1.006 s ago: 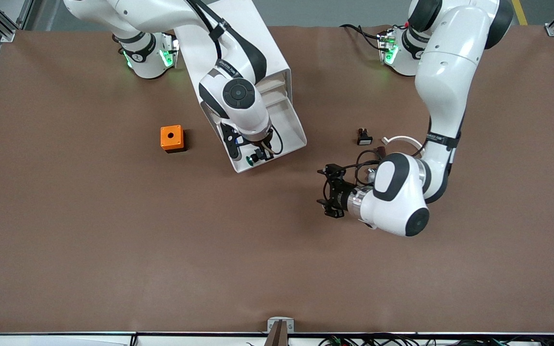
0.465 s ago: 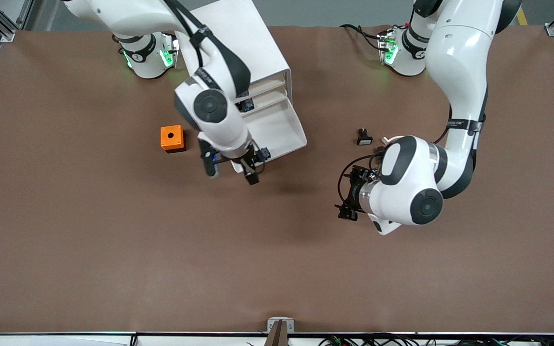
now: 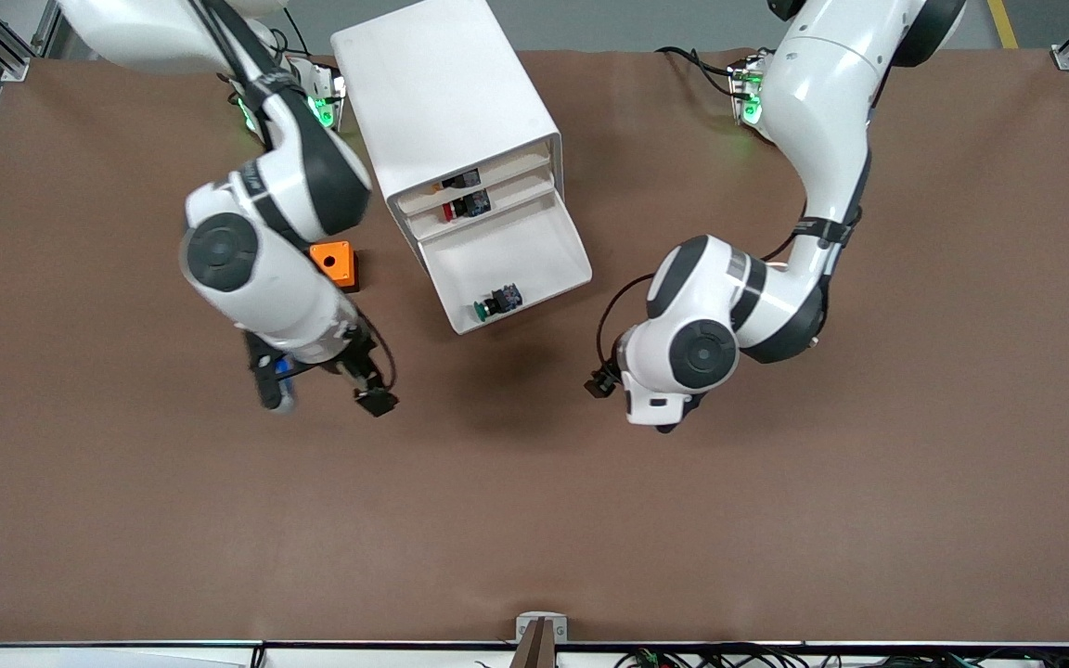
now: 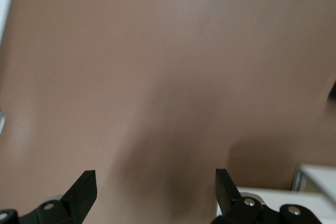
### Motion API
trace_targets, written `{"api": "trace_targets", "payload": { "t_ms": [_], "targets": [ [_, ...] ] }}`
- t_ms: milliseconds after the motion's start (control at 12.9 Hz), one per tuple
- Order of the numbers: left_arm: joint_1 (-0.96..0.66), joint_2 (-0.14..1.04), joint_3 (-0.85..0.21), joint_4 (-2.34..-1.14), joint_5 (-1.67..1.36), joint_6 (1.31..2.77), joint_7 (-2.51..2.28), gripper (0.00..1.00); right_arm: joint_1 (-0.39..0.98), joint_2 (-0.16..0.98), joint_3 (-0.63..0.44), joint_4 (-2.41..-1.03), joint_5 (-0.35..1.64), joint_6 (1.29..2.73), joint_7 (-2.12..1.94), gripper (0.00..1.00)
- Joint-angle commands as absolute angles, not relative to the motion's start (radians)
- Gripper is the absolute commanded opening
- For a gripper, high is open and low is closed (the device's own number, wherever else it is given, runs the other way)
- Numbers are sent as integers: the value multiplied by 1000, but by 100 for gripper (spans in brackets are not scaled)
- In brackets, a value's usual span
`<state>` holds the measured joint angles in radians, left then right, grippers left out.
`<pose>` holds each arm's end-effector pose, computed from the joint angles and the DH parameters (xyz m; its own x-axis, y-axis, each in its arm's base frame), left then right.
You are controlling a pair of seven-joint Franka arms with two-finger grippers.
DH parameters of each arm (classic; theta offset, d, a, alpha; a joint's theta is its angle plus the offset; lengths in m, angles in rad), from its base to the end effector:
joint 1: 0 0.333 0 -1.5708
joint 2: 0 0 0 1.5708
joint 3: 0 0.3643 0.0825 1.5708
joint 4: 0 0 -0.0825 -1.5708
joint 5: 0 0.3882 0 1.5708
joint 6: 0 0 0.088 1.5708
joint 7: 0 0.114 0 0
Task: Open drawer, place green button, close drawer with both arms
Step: 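Retract the right gripper while the left gripper moves to the drawer front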
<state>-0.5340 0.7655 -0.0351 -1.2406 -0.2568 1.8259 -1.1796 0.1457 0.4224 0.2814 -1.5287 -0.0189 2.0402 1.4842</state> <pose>0.6373 -0.4256 0.3251 0.7166 0.6267 -0.3063 0.6375 -0.7666 -0.0770 0.6609 0.2641 0.4678 0.4747 -0.8758 -0.0869 -0.8782 -0.4650 -0.1119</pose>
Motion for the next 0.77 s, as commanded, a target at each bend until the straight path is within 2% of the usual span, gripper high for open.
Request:
{"api": "trace_targets", "payload": {
  "t_ms": [0, 232, 387, 697],
  "targets": [
    [-600, 782, -34, -1258, -233, 1914, -1092, 99, 37, 361, 304, -1545, -8, 2000, 1283, 100],
    [-678, 819, -32, -1287, -201, 2022, -1092, 99, -69, 305, 299, -1545, 46, 1924, 1009, 100],
    [-719, 837, -34, -1287, -204, 2026, -1097, 99, -116, 263, 285, -1545, 61, 1835, 779, 100],
    [-741, 838, -86, -1318, -219, 2026, -1104, 99, -114, 172, 131, -1546, 83, 1694, 358, 100]
  ]
}}
